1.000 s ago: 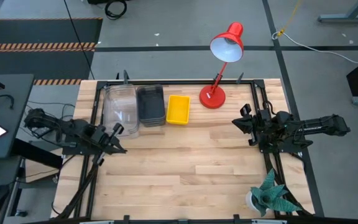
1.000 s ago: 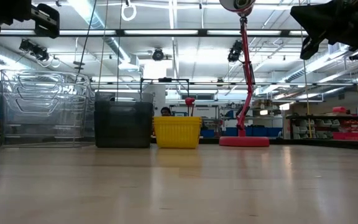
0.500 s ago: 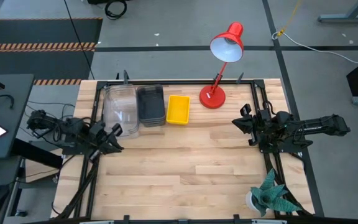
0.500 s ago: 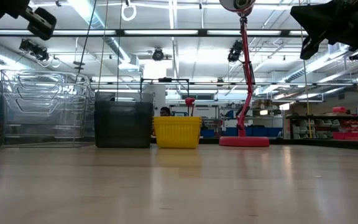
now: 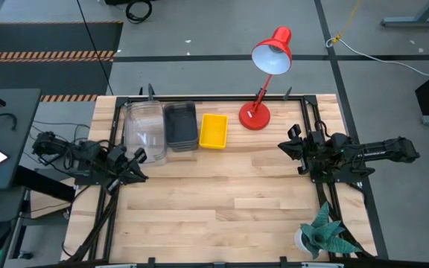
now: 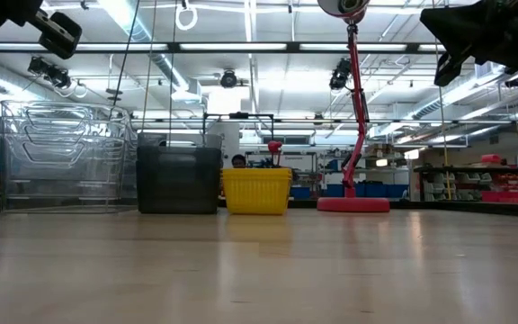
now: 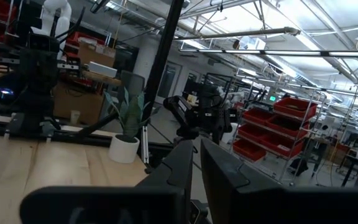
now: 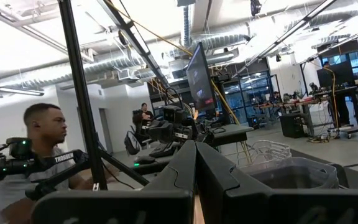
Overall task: Stack baskets by color
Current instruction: Return to Home Position
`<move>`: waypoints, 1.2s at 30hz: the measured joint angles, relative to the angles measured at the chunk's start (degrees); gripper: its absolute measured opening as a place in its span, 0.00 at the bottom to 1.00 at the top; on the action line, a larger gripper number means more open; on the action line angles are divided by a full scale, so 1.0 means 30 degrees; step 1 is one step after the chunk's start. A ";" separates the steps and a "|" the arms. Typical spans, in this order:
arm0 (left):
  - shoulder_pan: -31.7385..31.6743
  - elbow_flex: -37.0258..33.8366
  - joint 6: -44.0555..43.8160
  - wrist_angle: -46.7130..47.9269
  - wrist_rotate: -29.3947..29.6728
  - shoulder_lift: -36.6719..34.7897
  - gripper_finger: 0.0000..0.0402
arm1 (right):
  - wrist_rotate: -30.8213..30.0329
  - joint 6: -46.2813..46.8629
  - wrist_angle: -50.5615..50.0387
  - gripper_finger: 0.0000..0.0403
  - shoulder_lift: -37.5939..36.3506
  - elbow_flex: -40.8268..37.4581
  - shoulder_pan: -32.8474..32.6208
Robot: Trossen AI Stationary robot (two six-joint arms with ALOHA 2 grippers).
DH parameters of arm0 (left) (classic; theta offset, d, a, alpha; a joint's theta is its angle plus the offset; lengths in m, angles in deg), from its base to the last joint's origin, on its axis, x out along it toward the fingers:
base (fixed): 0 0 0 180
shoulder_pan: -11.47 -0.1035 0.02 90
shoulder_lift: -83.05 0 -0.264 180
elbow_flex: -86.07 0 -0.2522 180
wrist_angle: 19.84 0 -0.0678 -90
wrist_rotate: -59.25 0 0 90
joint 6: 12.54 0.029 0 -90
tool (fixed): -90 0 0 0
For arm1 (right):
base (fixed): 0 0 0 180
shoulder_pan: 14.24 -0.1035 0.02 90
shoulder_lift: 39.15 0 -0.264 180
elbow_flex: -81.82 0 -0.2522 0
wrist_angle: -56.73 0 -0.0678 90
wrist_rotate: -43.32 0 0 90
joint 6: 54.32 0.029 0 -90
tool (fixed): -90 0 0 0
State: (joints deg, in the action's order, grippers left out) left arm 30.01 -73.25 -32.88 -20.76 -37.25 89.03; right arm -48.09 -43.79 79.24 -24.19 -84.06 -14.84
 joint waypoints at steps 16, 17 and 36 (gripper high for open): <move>0.0000 0.0007 0.0007 -0.0015 0.0007 0.0000 0.07 | 0.0000 0.0000 0.0000 0.03 0.0000 0.0000 0.0000; 0.0000 0.0007 0.0015 -0.0015 0.0007 0.0000 0.07 | 0.0000 0.0000 0.0000 0.03 0.0000 -0.0002 0.0000; 0.0000 0.0007 0.0022 -0.0015 0.0015 0.0000 0.07 | 0.0001 0.0000 0.0000 0.03 0.0000 -0.0007 0.0000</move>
State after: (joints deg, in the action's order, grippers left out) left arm 30.01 -73.23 -32.81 -20.80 -37.21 89.03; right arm -48.09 -43.79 79.24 -24.19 -84.08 -14.84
